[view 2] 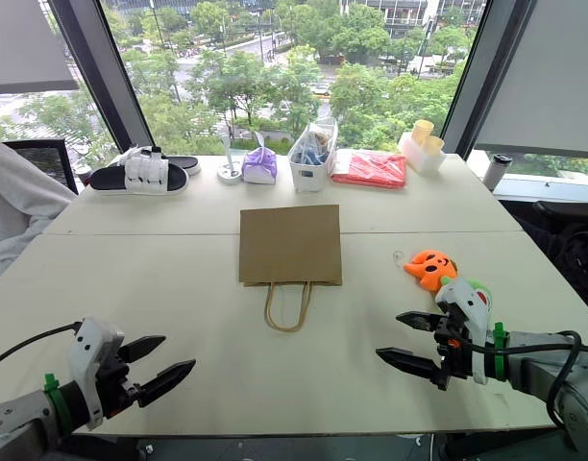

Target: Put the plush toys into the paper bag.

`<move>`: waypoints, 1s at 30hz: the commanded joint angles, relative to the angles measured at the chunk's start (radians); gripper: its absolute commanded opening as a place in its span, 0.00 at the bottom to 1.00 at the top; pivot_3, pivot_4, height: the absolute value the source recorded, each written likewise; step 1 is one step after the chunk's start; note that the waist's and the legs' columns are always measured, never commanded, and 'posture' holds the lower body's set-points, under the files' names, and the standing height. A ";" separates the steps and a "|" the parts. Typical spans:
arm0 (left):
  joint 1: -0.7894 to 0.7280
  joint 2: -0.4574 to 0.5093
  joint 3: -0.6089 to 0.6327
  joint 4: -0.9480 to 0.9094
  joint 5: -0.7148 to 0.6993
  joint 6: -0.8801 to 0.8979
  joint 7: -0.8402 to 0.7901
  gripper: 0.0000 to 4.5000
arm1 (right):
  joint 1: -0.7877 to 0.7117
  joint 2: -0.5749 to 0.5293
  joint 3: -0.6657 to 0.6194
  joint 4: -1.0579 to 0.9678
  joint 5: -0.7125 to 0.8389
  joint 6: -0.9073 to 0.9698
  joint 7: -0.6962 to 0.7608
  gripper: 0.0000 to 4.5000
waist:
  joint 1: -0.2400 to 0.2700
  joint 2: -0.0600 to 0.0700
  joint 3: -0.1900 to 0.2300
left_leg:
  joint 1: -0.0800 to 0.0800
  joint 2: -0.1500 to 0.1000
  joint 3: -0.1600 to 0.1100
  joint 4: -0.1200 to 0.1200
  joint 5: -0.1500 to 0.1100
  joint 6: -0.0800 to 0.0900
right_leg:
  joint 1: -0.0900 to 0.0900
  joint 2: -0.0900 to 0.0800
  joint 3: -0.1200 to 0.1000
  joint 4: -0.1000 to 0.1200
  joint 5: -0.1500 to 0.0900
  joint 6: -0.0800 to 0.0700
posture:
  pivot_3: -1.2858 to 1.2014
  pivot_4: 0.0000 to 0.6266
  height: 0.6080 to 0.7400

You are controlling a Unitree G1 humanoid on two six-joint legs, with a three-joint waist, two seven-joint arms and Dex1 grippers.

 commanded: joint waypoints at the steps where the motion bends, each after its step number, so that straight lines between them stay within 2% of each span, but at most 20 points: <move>1: -0.001 0.013 0.028 -0.019 -0.015 -0.005 -0.001 1.00 | 0.010 0.011 -0.029 -0.021 -0.007 -0.025 -0.008 0.99 | 0.000 0.000 0.000 | 0.000 0.000 0.000 0.000 0.000 0.000 | 0.000 0.000 0.000 0.000 0.000 0.000 | 0.52 0.24 1.00; 16: -0.042 0.030 0.033 0.015 -0.021 -0.011 -0.007 1.00 | 0.028 0.026 -0.039 -0.008 -0.019 -0.054 -0.022 0.99 | 0.000 0.000 0.000 | 0.000 0.000 0.000 0.000 0.000 0.000 | 0.000 0.000 0.000 0.000 0.000 0.000 | 0.52 0.24 1.00; 18: -0.064 0.075 0.020 0.035 0.033 -0.038 -0.034 1.00 | 0.011 0.033 -0.027 0.002 -0.031 -0.063 -0.032 0.99 | 0.000 0.000 0.000 | 0.000 0.000 0.000 0.000 0.000 0.000 | 0.000 0.000 0.000 0.000 0.000 0.000 | 0.52 0.24 1.00; 21: -0.098 0.203 -0.022 0.096 0.195 -0.173 -0.124 1.00 | -0.024 0.038 -0.021 0.003 -0.037 -0.061 -0.045 0.99 | 0.000 0.000 0.000 | 0.000 0.000 0.000 0.000 0.000 0.000 | 0.000 0.000 0.000 0.000 0.000 0.000 | 0.52 0.24 1.00; 24: -0.230 0.261 -0.052 0.176 0.196 -0.219 -0.196 1.00 | -0.015 0.044 -0.023 -0.064 -0.017 -0.039 -0.062 0.99 | 0.004 0.001 0.000 | 0.000 0.000 0.000 0.000 0.000 0.000 | 0.000 0.000 0.000 0.000 0.000 -0.001 | 0.52 0.24 1.00; 27: -0.385 0.288 -0.158 0.273 0.230 -0.280 -0.293 1.00 | -0.011 0.070 0.000 -0.130 -0.013 -0.024 -0.106 0.99 | 0.003 0.000 0.000 | -0.001 -0.001 0.000 0.000 0.000 0.000 | 0.000 0.000 0.000 0.000 0.000 0.000 | 0.52 0.24 1.00; 30: -0.547 0.278 -0.331 0.470 0.397 -0.494 -0.393 1.00 | -0.014 0.109 0.042 -0.188 -0.017 -0.014 -0.163 0.99 | -0.001 0.000 0.000 | -0.001 -0.001 0.000 0.000 0.000 0.000 | -0.001 0.000 0.000 0.000 0.001 0.003 | 0.52 0.24 1.00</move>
